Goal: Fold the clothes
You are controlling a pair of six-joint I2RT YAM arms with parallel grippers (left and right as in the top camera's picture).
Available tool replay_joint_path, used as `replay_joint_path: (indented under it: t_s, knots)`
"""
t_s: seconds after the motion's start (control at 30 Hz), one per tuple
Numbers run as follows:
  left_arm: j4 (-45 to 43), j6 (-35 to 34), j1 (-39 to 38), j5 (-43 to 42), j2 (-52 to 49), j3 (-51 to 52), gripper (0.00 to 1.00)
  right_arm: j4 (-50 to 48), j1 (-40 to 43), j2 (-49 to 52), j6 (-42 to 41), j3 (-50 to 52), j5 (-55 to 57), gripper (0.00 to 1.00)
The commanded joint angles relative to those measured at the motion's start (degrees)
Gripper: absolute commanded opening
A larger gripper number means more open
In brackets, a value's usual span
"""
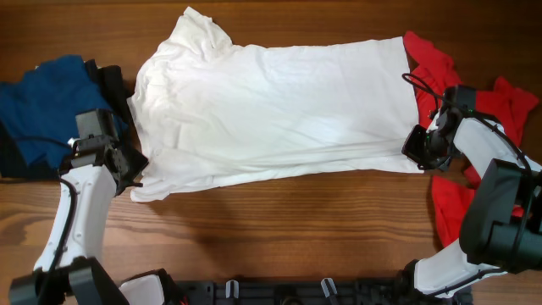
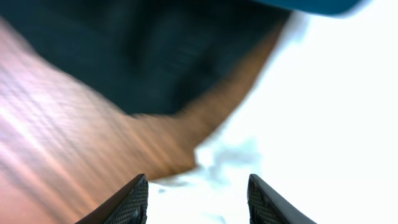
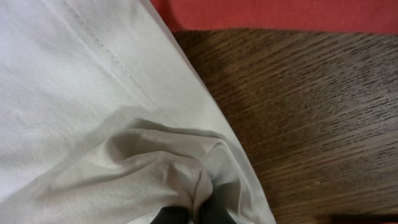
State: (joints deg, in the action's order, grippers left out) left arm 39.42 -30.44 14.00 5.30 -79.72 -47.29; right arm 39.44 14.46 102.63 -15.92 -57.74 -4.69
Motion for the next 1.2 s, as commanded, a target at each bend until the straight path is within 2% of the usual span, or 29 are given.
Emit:
replay_joint_path:
  t_s: [0.0,0.23,0.47,0.63,1.0,1.17]
  knots:
    - [-0.1,1.8,-4.8,-9.4,0.5,-0.7,0.52,-0.4,0.5,-0.2,1.0,1.4,-0.1,0.05]
    - [-0.9,1.8,-15.9,-9.5,-3.3,-0.6,0.52,-0.4,0.5,-0.2,2.0,1.4,-0.1,0.05]
    - [-1.6,9.4,-24.4,-5.8,-9.0,-0.6,0.52,-0.4,0.5,-0.2,2.0,1.4,-0.1,0.06]
    - [-1.9,13.6,-27.0,-4.1,-9.8,-0.6,0.52,-0.6,0.5,-0.2,2.0,1.4,-0.1,0.06]
    - [-1.5,14.1,-32.4,-4.0,-9.8,-0.6,0.54,-0.6,0.5,-0.2,2.0,1.4,-0.1,0.06]
    - [-1.1,14.2,-34.1,2.4,-10.3,-0.6,0.54,-0.6,0.5,-0.2,2.0,1.4,-0.1,0.06]
